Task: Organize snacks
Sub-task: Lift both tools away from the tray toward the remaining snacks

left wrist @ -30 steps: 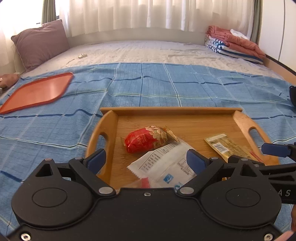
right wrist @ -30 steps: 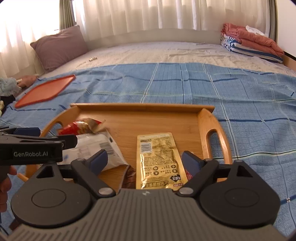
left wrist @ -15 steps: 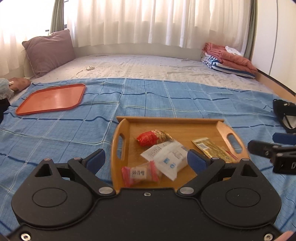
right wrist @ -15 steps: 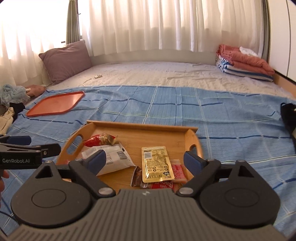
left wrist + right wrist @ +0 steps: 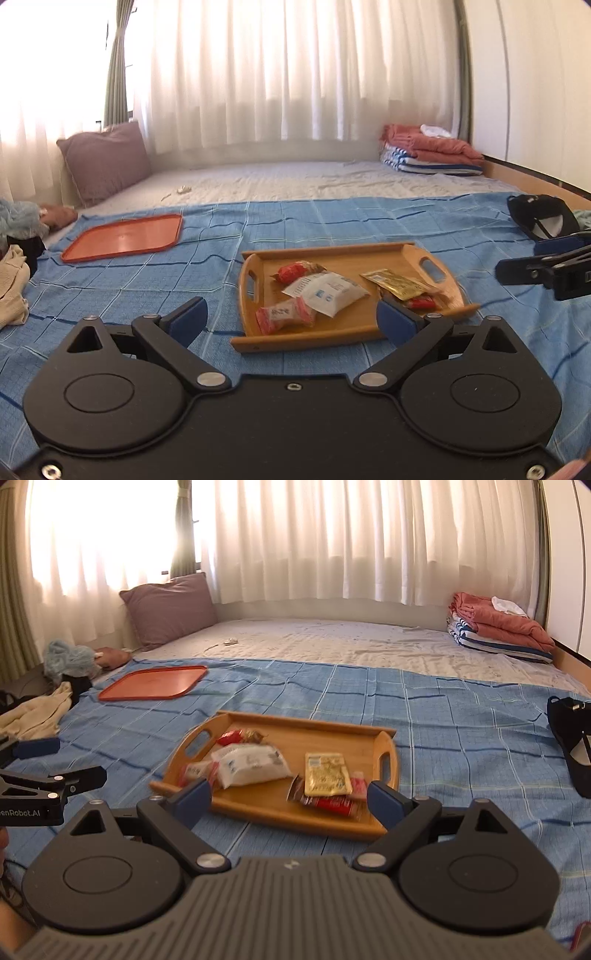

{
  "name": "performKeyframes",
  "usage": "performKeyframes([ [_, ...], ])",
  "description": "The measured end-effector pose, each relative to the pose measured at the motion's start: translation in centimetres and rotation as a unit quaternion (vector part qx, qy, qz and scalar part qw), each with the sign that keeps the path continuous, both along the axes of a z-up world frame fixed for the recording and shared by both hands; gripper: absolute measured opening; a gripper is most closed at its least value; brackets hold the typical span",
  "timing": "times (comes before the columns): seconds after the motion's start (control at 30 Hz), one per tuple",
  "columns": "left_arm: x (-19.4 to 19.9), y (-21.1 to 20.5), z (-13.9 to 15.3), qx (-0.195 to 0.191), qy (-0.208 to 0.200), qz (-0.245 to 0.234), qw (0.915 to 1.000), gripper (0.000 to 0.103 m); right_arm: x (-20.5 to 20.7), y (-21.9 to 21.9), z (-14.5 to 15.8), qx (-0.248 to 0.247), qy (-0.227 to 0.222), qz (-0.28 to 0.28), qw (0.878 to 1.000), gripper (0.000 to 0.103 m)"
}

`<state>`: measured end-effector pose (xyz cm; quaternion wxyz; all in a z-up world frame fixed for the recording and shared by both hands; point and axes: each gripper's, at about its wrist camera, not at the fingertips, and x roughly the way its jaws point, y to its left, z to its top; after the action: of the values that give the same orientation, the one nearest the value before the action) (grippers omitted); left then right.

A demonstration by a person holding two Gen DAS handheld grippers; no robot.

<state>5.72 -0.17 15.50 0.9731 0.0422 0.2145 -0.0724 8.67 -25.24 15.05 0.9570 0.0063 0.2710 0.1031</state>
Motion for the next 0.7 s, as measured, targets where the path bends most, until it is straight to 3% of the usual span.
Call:
performKeyframes([
  [0.23,-5.0,-2.3,-0.8,0.034,-0.031,-0.042,0.998,0.099,-4.7,1.0,-2.8,-0.012,-0.019,0.012,1.0,0.095],
  [0.4,-7.2,-3.2,1.1,0.067,-0.068,-0.065,0.9933,0.1,-6.5,1.4,-2.0,-0.029,-0.032,0.023,0.999,0.095],
  [0.7,-8.9,-2.5,3.0,0.031,-0.05,-0.055,0.9967,0.1,-9.2,1.0,0.6,-0.025,-0.052,0.02,0.998,0.095],
])
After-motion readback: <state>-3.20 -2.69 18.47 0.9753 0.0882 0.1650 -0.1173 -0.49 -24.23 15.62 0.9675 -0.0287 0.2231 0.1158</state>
